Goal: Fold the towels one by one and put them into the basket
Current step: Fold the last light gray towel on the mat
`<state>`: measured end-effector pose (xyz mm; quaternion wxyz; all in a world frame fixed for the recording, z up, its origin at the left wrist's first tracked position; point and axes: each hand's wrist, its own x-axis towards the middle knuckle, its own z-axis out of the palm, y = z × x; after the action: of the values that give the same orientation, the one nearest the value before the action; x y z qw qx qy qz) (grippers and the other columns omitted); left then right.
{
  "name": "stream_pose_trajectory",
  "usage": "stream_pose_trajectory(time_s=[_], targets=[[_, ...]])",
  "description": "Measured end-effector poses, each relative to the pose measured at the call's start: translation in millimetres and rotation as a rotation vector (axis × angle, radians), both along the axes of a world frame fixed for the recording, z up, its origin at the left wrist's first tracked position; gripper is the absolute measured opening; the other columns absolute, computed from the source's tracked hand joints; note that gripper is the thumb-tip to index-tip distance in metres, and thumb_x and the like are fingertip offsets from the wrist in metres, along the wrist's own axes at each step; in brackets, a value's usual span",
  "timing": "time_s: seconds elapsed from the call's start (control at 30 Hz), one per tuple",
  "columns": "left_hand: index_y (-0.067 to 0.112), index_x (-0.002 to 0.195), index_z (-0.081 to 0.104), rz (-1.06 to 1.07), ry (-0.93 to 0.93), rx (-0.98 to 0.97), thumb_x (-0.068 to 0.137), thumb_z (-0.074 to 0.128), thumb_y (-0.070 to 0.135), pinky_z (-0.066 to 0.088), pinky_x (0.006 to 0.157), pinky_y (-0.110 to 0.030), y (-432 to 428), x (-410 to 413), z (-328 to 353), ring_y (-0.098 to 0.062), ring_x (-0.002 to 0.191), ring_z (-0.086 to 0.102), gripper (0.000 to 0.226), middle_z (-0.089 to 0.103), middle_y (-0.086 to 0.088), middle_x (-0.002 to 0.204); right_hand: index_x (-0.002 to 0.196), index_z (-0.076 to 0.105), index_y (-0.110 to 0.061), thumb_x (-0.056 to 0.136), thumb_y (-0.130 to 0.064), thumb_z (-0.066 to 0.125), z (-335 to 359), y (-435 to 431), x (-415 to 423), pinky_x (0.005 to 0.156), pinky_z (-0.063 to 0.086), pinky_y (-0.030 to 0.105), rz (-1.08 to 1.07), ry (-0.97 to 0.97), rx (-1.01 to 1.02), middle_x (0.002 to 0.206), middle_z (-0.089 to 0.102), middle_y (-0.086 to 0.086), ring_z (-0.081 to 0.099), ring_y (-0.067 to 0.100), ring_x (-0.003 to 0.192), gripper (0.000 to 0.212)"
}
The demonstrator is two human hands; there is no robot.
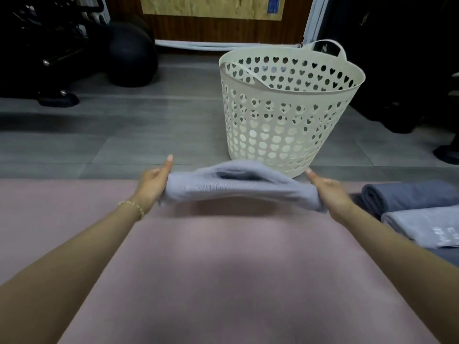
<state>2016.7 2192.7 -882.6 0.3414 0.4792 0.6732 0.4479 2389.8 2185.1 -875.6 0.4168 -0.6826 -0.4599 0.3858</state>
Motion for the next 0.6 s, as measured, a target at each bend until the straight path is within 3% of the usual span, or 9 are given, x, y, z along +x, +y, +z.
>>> stream_pose_trajectory(time_s=[0.1,0.2,0.3,0.4,0.47,0.53,0.6], targets=[[0.017,0.059,0.044,-0.202,0.135,0.053,0.085,0.046,0.065,0.028,0.051,-0.027,-46.8,-13.6,-47.1,-0.013,0.058,0.033,0.055,0.036,0.001,0.057,0.037,0.039,-0.019,0.089,-0.028,0.061,-34.4,-42.1,-0.7,0.046,0.024,0.022,0.174,-0.107,-0.056,0.042,0.026,-0.011,0.025,0.002,0.038,0.058],[0.019,0.049,0.043,-0.448,0.461,-0.146,0.067,0.039,0.084,0.030,0.051,-0.024,-99.6,-33.2,-111.2,-0.007,0.048,0.031,0.068,0.033,0.008,0.048,0.042,0.033,-0.018,0.088,-0.016,0.063,-91.0,-92.9,9.6,0.054,0.032,0.022,0.384,-0.281,-0.251,0.036,0.025,-0.013,0.033,-0.003,0.035,0.055],[0.017,0.049,0.039,-0.556,0.596,-0.191,0.068,0.039,0.081,0.035,0.054,-0.020,-129.7,-39.6,-145.8,-0.006,0.046,0.039,0.067,0.039,0.006,0.046,0.038,0.029,-0.025,0.082,-0.034,0.069,-137.0,-126.2,23.8,0.061,0.032,0.025,0.547,-0.442,-0.413,0.042,0.028,-0.011,0.031,0.005,0.048,0.060],[0.031,0.065,0.047,-0.542,0.574,-0.023,0.070,0.048,0.073,0.042,0.065,-0.022,-128.9,-33.6,-146.8,-0.005,0.064,0.049,0.042,0.053,0.012,0.066,0.052,0.043,-0.025,0.075,-0.038,0.073,-145.1,-130.4,19.8,0.067,0.038,0.025,0.504,-0.421,-0.285,0.056,0.044,-0.010,0.039,0.005,0.055,0.040],[0.038,0.085,0.053,-0.627,0.593,-0.059,0.066,0.049,0.076,0.043,0.074,-0.017,-123.2,-28.1,-144.3,-0.004,0.079,0.054,0.043,0.060,0.014,0.085,0.071,0.054,-0.035,0.068,-0.057,0.072,-138.8,-124.3,10.6,0.075,0.041,0.019,0.537,-0.483,-0.185,0.078,0.056,-0.014,0.052,0.002,0.072,0.028],[0.038,0.099,0.059,-0.731,0.659,-0.138,0.062,0.044,0.086,0.041,0.083,-0.014,-119.3,-24.8,-144.7,-0.002,0.091,0.054,0.062,0.061,0.018,0.097,0.098,0.057,-0.041,0.053,-0.086,0.054,-133.3,-119.1,2.6,0.090,0.039,0.017,0.643,-0.560,-0.211,0.103,0.055,-0.019,0.052,-0.003,0.094,0.064],[0.038,0.108,0.059,-0.845,0.805,-0.153,0.061,0.030,0.093,0.036,0.090,-0.019,-115.1,-23.9,-145.2,0.000,0.097,0.048,0.079,0.057,0.024,0.101,0.115,0.056,-0.036,0.049,-0.093,0.043,-134.0,-113.2,2.0,0.101,0.036,0.022,0.696,-0.633,-0.299,0.113,0.052,-0.019,0.049,0.002,0.106,0.089]])
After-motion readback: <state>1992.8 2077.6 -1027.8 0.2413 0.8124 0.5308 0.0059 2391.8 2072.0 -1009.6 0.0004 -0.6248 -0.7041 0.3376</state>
